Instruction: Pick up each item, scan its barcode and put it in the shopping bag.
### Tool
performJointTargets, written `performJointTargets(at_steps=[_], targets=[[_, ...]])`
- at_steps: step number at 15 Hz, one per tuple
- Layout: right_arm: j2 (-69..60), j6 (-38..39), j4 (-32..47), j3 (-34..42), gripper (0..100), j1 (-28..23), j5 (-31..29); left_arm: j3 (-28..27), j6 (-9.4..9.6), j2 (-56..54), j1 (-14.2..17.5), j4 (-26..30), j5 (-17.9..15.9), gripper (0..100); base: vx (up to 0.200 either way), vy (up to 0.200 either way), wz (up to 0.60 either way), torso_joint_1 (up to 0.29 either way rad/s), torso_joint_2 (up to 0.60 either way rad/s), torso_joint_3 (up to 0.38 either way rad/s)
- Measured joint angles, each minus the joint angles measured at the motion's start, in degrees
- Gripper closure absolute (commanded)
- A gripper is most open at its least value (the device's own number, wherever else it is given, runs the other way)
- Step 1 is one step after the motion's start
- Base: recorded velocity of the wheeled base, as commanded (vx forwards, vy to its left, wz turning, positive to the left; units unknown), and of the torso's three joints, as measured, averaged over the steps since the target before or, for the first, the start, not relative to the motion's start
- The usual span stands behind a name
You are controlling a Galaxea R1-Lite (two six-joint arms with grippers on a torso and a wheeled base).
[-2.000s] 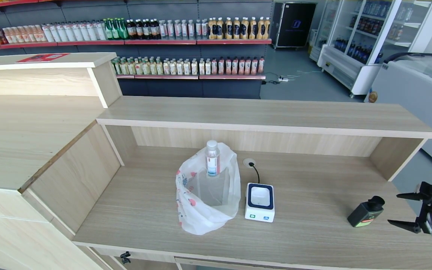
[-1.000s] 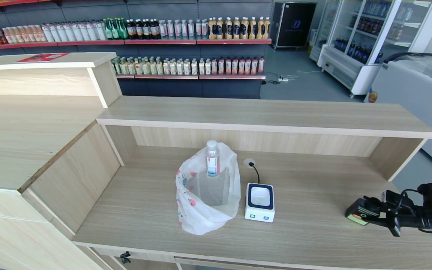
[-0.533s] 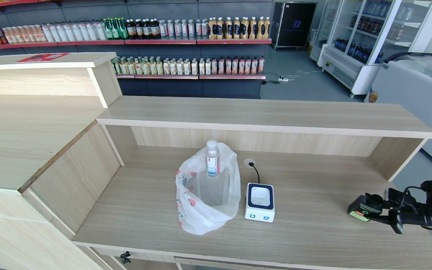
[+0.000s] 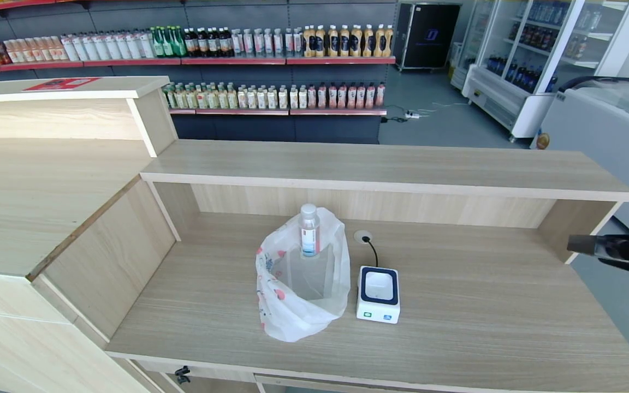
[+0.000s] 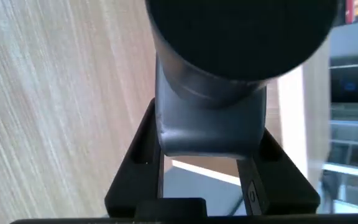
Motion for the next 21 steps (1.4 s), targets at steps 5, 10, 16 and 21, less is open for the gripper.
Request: performJointTargets(at_steps=[5, 10, 16, 21], targets=[[-17.83, -28.70, -7.20, 7.01, 100, 0.50, 11.54, 0.00, 0.02, 0.00, -0.05, 0.00, 0.00, 0, 0.000, 0.000, 0.00, 0.000, 0.00, 0.000], [-30.68, -28.78, -42.68, 17.10, 100, 10.34, 12.07, 0.00, 0.00, 0.00, 0.00, 0.00, 0.00, 0, 0.000, 0.000, 0.00, 0.000, 0.00, 0.000], [-44.03, -27.40, -56.17, 29.42, 100, 39.34, 3.47, 0.00, 0.02, 0.00, 0.00, 0.00, 0.00, 0, 0.000, 0.000, 0.00, 0.000, 0.00, 0.000], [-49.24, -26.56, -56.99, 31.04, 100, 51.61, -0.39, 0.00, 0.00, 0.00, -0.05, 0.00, -0.02, 0, 0.000, 0.000, 0.00, 0.000, 0.00, 0.000]])
